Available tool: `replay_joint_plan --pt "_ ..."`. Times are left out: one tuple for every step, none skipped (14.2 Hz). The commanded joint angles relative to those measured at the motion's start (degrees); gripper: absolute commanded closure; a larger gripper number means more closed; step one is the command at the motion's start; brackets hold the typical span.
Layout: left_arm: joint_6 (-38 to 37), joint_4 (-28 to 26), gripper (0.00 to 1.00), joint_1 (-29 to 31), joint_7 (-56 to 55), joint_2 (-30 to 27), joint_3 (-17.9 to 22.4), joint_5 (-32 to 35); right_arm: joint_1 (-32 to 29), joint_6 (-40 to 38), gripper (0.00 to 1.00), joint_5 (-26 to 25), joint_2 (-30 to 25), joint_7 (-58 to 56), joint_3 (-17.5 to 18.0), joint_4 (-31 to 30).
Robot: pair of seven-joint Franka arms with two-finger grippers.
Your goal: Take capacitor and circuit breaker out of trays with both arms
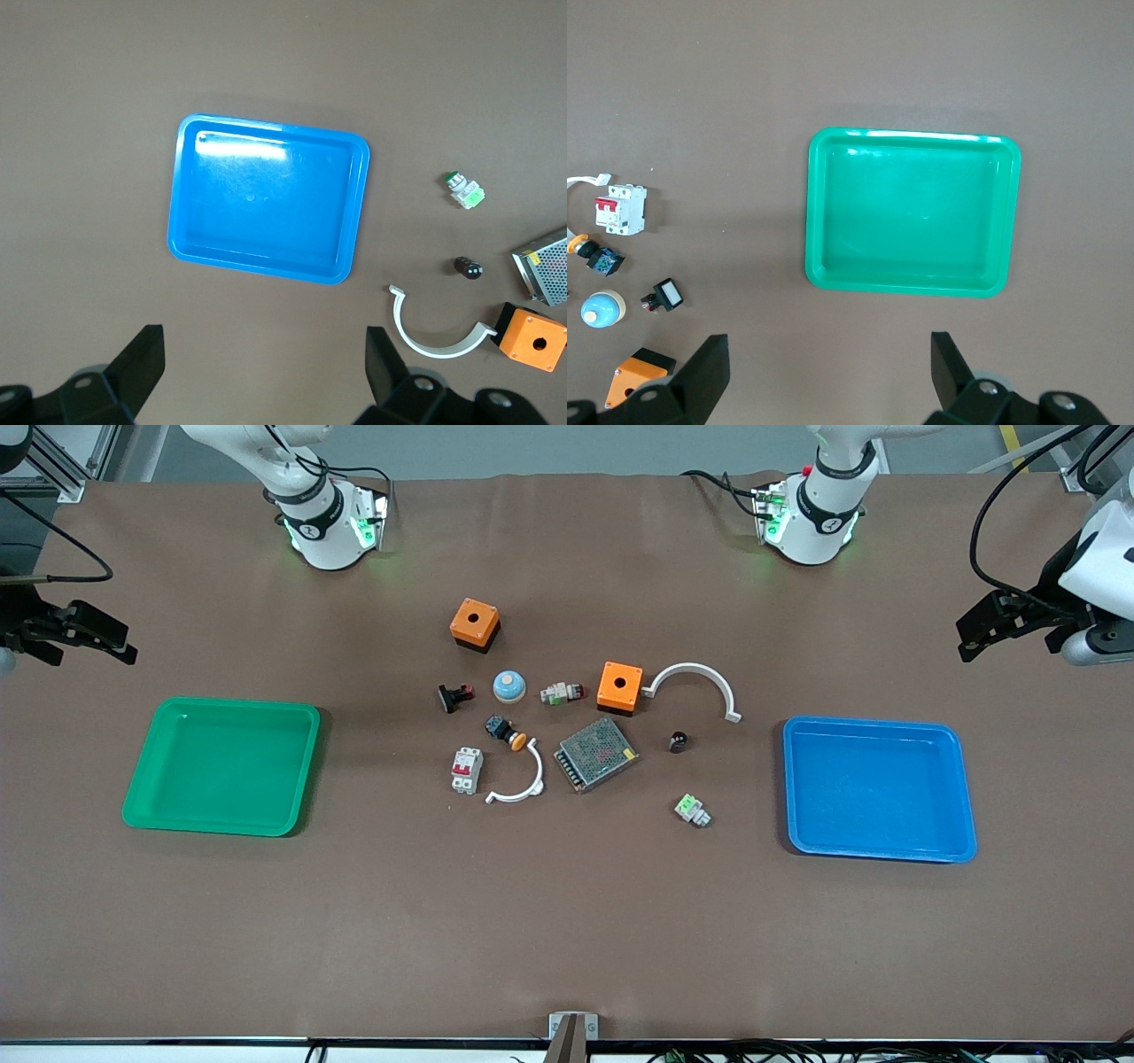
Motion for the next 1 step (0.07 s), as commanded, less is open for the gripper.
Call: replay_joint_plan --pt "0.32 -0.02 0.0 0.52 1.59 -0.76 -0.23 -1.05 -0.1 0.9 0.0 -0.18 -1.51 -0.39 0.22 -1.56"
